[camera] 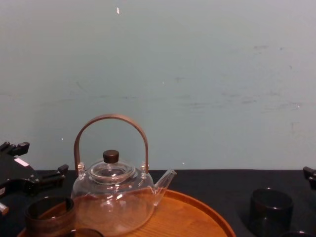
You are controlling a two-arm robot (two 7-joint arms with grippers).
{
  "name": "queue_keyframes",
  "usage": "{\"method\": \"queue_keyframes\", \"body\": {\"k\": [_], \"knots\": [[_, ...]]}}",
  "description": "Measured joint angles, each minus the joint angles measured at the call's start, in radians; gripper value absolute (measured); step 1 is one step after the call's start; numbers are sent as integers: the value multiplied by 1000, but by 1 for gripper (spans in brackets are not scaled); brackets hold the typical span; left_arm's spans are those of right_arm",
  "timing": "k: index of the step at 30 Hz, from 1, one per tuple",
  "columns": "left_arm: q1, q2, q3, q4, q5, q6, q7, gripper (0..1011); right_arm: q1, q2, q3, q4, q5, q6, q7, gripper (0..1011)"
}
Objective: Pick up the glass from the table and place it on the tray.
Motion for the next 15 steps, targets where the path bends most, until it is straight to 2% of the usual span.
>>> {"method": "queue_keyframes", "body": {"k": [6, 15], "knots": [[0, 0, 0, 0, 0, 0, 0, 1001, -3, -3, 9, -2, 1, 0, 9, 1002], [0, 0, 0, 0, 0, 0, 0, 1001, -28, 0, 46, -39, 35, 20, 63, 1002]]}}
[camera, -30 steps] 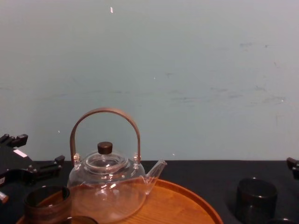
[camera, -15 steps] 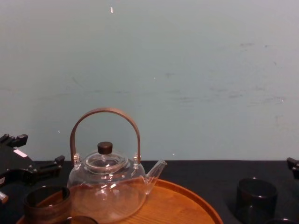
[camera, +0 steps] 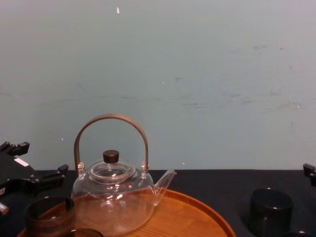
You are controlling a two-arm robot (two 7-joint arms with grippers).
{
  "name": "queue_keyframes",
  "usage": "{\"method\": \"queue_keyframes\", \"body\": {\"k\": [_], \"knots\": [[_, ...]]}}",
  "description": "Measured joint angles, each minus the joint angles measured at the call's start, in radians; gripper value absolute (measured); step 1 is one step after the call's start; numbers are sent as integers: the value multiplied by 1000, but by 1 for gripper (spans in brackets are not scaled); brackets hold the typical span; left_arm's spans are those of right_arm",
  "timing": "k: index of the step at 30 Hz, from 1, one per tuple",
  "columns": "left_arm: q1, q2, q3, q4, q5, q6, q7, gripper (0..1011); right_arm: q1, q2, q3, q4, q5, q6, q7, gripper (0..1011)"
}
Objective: Pick up the glass from the table and place it on the tray.
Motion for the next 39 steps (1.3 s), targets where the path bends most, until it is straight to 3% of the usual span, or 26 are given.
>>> {"method": "queue_keyframes", "body": {"k": [10, 22, 31, 39], "knots": [[0, 0, 0, 0, 0, 0, 0, 1001, -61, 25, 55, -92, 72, 39, 69, 1002], [0, 0, 0, 0, 0, 0, 0, 1001, -176, 78, 133, -221, 189, 99, 189, 1002], [0, 0, 0, 0, 0, 0, 0, 1001, -249, 107, 174, -279, 227, 124, 244, 1002], [0, 0, 0, 0, 0, 0, 0, 1001, -309, 155, 199, -315, 249, 137, 338, 1002]]}}
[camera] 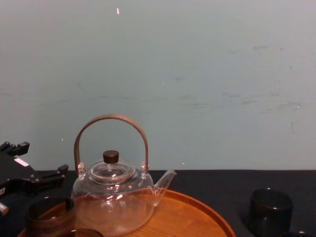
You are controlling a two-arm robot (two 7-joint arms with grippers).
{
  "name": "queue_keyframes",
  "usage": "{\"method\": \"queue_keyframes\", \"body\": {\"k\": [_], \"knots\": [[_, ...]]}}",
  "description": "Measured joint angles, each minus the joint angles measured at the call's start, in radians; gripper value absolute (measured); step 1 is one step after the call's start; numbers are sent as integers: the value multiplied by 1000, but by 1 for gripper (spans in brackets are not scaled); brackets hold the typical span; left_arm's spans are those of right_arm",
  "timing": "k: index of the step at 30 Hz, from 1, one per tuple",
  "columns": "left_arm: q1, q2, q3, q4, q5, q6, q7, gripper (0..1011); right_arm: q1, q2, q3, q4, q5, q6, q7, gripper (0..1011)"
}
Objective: Pick up the glass from the table and place it on the tray.
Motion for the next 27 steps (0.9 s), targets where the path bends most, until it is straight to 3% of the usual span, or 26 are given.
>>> {"method": "queue_keyframes", "body": {"k": [12, 27], "knots": [[0, 0, 0, 0, 0, 0, 0, 1001, -44, 36, 14, -16, -12, 47, 75, 1002], [0, 0, 0, 0, 0, 0, 0, 1001, -13, 36, -14, -3, -41, 140, 98, 1002]]}}
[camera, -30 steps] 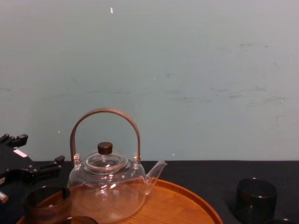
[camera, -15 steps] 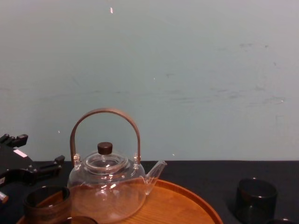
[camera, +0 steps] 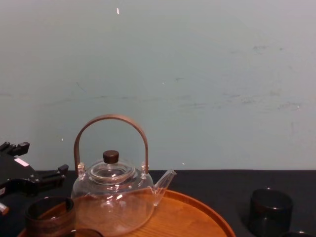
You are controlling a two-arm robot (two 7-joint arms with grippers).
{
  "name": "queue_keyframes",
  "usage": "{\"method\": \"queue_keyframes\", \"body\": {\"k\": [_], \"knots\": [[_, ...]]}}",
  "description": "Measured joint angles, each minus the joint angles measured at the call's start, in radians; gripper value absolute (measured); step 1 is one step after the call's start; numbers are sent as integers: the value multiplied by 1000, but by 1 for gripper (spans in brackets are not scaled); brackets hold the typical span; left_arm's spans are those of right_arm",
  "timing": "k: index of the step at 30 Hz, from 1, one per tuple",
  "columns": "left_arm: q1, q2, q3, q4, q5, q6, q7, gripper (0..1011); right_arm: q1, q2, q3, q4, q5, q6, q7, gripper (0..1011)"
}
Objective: Pick up the glass from the table and place it on the tray.
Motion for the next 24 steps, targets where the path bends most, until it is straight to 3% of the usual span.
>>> {"method": "queue_keyframes", "body": {"k": [12, 24], "knots": [[0, 0, 0, 0, 0, 0, 0, 1001, 54, -12, -40, 20, -2, 105, -13, 1002], [0, 0, 0, 0, 0, 0, 0, 1001, 113, -31, -78, 52, 14, 172, -18, 1002]]}}
